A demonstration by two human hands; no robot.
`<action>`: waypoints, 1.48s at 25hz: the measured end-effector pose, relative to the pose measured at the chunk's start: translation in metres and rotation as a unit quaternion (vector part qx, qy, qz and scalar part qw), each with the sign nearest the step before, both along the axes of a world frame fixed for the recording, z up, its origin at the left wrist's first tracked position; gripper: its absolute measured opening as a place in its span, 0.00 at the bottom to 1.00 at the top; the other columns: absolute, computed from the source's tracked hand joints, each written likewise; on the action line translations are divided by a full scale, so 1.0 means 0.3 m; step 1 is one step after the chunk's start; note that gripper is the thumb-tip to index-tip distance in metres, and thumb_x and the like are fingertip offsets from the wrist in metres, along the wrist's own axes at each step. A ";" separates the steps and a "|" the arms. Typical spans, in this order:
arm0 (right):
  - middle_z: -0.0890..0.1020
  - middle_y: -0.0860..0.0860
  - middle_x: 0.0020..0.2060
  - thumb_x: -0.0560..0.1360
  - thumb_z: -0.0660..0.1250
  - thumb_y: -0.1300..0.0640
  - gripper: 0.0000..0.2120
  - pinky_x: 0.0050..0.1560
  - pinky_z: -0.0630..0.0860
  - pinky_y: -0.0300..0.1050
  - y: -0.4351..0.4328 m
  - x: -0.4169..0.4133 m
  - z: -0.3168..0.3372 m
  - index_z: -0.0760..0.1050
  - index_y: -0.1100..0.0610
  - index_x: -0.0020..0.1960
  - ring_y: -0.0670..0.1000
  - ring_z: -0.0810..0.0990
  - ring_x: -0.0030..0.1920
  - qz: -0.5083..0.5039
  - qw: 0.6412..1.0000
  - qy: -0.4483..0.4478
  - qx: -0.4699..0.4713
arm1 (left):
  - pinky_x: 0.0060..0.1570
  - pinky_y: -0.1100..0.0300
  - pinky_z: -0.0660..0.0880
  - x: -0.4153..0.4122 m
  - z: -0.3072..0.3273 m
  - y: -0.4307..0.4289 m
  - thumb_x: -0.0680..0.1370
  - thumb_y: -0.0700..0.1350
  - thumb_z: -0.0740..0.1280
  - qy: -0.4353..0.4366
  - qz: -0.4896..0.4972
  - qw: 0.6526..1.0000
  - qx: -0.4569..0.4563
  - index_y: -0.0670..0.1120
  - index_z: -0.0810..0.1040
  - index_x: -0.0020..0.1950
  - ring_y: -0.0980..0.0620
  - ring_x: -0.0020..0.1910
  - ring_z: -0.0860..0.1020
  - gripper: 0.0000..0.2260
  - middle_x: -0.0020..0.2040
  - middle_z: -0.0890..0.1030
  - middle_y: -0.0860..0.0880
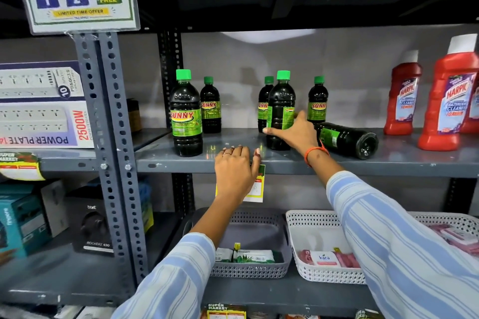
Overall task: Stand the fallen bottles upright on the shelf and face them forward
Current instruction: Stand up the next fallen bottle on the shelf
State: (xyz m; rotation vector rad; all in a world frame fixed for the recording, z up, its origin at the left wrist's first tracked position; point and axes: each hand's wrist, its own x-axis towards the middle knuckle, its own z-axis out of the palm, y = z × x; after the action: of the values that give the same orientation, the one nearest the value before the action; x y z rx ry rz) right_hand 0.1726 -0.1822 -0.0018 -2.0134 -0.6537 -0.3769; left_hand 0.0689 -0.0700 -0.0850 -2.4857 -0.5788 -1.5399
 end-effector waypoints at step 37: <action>0.80 0.55 0.54 0.66 0.77 0.60 0.29 0.56 0.74 0.43 0.053 0.076 -0.035 0.71 0.62 0.64 0.52 0.79 0.54 0.177 0.976 0.100 0.081 | 0.46 0.53 0.73 0.015 -0.010 0.013 0.79 0.53 0.52 -0.006 -0.006 1.000 -0.013 0.43 0.81 0.38 0.44 0.39 0.81 0.23 0.38 0.84 0.45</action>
State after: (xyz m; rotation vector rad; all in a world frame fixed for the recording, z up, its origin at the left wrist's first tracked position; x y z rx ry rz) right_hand 0.1954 -0.1664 -0.0125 -1.7098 -0.8083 -0.0136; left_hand 0.0734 -0.0661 -0.0879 -2.5056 -0.5915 -1.5618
